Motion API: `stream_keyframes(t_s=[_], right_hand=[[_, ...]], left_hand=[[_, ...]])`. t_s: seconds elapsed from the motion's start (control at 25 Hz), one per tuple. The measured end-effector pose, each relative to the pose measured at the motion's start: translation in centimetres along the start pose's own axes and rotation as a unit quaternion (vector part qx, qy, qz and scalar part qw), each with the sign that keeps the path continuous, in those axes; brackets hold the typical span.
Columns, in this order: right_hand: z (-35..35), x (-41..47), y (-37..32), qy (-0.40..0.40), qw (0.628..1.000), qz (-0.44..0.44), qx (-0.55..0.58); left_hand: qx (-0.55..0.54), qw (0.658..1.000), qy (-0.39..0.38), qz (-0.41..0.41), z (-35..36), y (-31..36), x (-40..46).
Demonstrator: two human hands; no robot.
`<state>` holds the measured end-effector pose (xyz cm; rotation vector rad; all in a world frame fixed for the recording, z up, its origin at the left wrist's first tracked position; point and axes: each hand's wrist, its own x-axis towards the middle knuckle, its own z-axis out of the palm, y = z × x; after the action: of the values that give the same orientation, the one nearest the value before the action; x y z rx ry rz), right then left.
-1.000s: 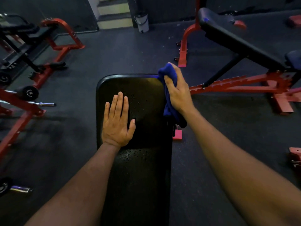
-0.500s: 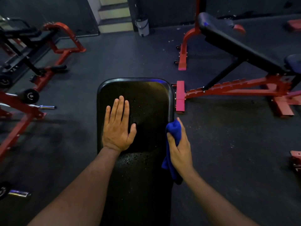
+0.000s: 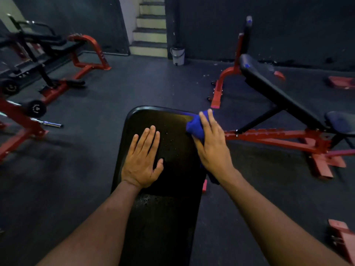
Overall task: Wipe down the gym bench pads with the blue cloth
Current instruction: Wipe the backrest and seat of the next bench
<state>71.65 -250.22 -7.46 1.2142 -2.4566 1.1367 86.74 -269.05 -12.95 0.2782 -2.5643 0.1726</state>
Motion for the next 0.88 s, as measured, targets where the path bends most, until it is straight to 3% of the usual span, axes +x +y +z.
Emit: stream_keyframes(t_s=[0.16,0.36,0.44,0.52,0.68,0.8,0.88], right_hand=[[-1.1,-2.1,-0.1,-0.089,0.994,0.021,-0.063],[-3.9,-0.4,-1.1,-0.209,0.976,0.024,-0.06],[-6.3,1.0,-2.1,-0.253,0.959,0.028,-0.121],[-9.0,2.3,-3.8,-0.216,0.964,0.016,-0.154],[-10.3,3.5,-6.3,-0.033,0.986,0.003,-0.161],[-3.6,2.0,-3.9,-0.064,0.972,-0.047,-0.22],[-0.5,1.0,-2.2,-0.077,0.978,-0.051,-0.188]], left_hand=[[-0.009,1.0,-0.002,-0.005,-0.1,-0.3,0.0],[-0.04,0.997,-0.058,-0.01,-2.6,0.1,0.7],[-0.051,0.994,-0.094,-0.005,-4.3,-0.5,0.6],[-0.09,0.989,-0.105,-0.052,-4.7,-0.9,-2.7],[-0.081,0.985,-0.034,-0.149,-1.9,0.9,-10.8],[-0.071,0.987,0.004,-0.146,0.4,0.2,-11.0],[-0.079,0.987,0.01,-0.143,0.6,0.1,-11.1]])
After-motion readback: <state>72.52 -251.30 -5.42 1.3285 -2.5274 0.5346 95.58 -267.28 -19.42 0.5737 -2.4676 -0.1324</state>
